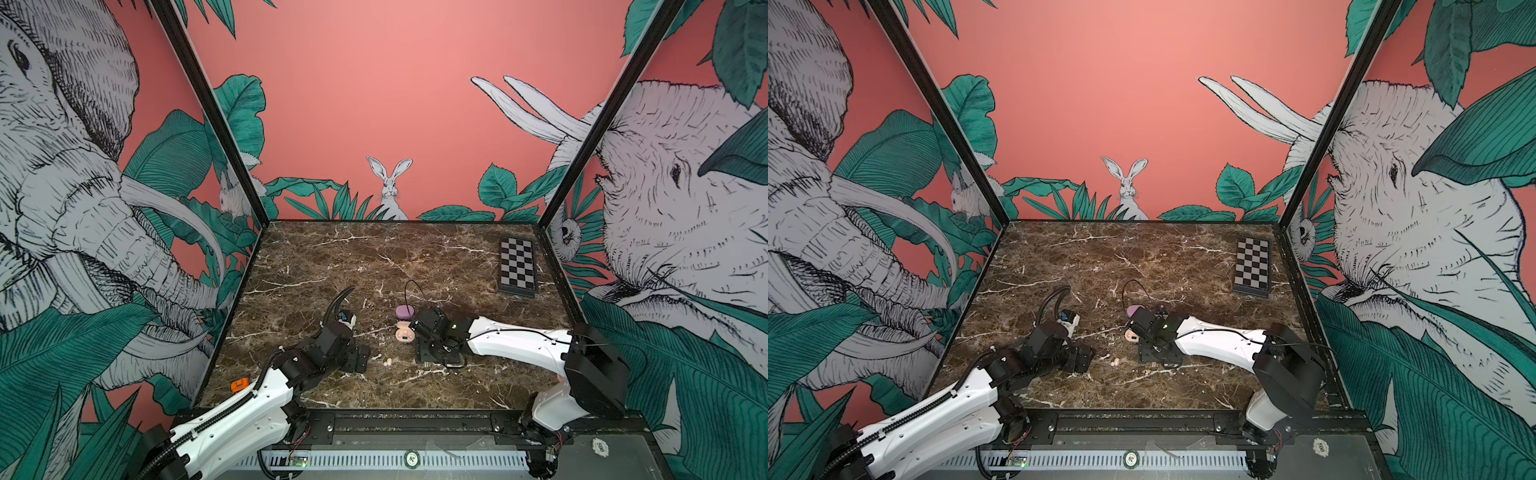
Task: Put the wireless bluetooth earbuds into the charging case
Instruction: 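Move the right gripper over a loose pink earbud while the left gripper lowers, then lower the open right gripper around the pink earbud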
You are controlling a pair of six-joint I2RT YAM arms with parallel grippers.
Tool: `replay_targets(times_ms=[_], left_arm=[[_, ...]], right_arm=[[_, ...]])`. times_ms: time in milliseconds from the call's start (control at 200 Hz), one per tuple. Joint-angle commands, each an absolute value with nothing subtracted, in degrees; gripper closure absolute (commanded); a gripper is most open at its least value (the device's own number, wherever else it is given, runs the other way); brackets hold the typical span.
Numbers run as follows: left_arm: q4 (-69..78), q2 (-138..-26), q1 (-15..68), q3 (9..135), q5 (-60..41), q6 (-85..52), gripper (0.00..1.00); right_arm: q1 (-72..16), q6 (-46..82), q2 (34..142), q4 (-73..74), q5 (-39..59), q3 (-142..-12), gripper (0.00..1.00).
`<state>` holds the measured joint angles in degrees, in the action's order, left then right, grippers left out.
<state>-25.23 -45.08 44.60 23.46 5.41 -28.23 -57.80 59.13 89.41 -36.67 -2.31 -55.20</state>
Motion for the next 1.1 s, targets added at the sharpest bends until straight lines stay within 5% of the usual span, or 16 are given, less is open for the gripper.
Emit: replay_targets(times_ms=[0, 1095], left_arm=[[-24.3, -44.7, 44.9, 22.9, 6.0, -28.1, 0.01], [-23.9, -44.5, 44.8, 22.4, 5.4, -27.8, 0.01]], right_arm=[[-57.4, 60.2, 90.5, -35.6, -1.7, -54.4, 0.26], [-57.4, 60.9, 93.0, -35.6, 0.5, -54.0, 0.33]])
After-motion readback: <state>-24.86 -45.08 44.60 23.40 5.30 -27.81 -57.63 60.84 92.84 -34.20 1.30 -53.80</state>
